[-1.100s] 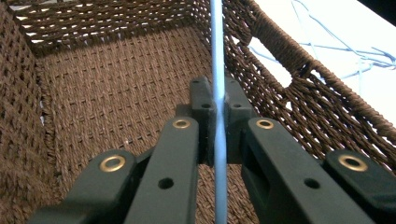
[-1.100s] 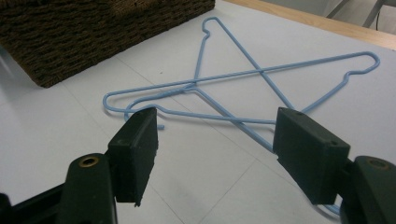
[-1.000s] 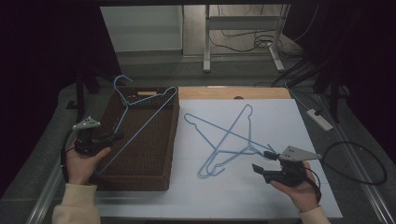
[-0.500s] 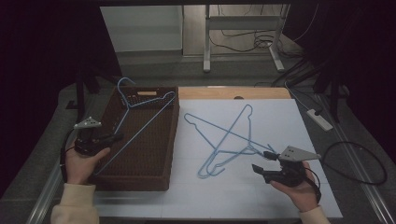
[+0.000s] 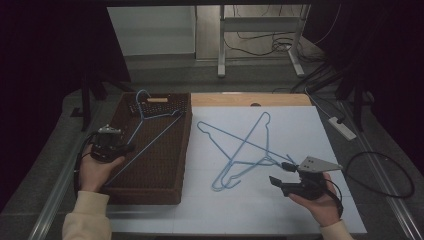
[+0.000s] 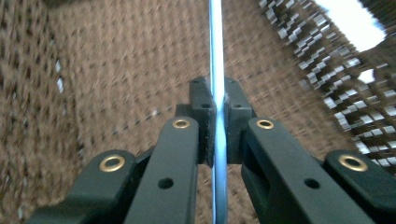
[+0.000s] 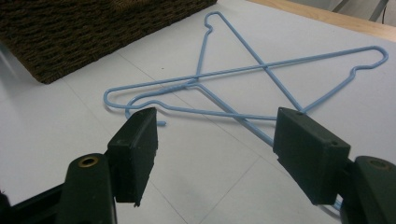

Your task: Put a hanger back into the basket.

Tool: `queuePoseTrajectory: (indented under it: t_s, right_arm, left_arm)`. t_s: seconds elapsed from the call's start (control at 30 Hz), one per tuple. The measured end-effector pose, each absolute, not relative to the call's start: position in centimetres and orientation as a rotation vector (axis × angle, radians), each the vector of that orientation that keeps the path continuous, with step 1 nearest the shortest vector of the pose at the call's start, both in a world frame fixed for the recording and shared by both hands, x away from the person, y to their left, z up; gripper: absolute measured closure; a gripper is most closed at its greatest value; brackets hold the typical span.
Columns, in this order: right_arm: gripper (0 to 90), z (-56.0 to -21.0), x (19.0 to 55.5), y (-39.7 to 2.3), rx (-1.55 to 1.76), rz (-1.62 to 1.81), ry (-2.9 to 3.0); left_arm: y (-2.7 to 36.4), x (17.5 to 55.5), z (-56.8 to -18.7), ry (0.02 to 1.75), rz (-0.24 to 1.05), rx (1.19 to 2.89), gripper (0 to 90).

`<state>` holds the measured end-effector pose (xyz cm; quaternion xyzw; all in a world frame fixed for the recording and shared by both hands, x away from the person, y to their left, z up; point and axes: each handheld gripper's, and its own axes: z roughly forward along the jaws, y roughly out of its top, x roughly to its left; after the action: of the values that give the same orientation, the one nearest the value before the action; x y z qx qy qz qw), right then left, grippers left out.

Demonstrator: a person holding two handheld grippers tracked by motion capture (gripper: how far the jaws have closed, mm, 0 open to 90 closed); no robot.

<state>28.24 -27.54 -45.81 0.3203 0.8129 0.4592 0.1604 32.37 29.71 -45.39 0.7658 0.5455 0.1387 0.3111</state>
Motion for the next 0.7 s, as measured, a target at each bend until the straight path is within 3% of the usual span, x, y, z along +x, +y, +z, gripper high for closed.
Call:
queuePoseTrajectory:
  t_s: [0.33,0.43,0.5,0.53,0.6,0.7]
  right_arm:
    - [30.9,-46.0,28.5,-27.2,0.905,1.298,2.347]
    - [30.8,-46.1,28.5,-27.1,0.903,1.292,2.354]
    - [30.7,-46.1,28.5,-27.1,0.902,1.295,2.354]
    - [30.7,-46.1,28.5,-27.1,0.902,1.296,2.354]
    - [30.6,-46.1,28.5,-27.1,0.903,1.297,2.355]
    - [30.6,-46.1,28.6,-27.2,0.908,1.299,2.354]
  left_arm:
    - [30.0,33.1,-46.0,1.568,0.390,2.053,85.5]
    - [30.1,33.2,-45.9,1.589,0.447,2.065,83.4]
    - [30.1,33.2,-45.9,1.588,0.464,2.065,74.7]
    - [30.1,33.0,-45.7,1.583,0.495,2.055,74.7]
    - [29.9,32.6,-45.3,1.567,0.569,2.033,60.7]
    - [29.7,31.7,-44.3,1.508,0.638,2.004,49.2]
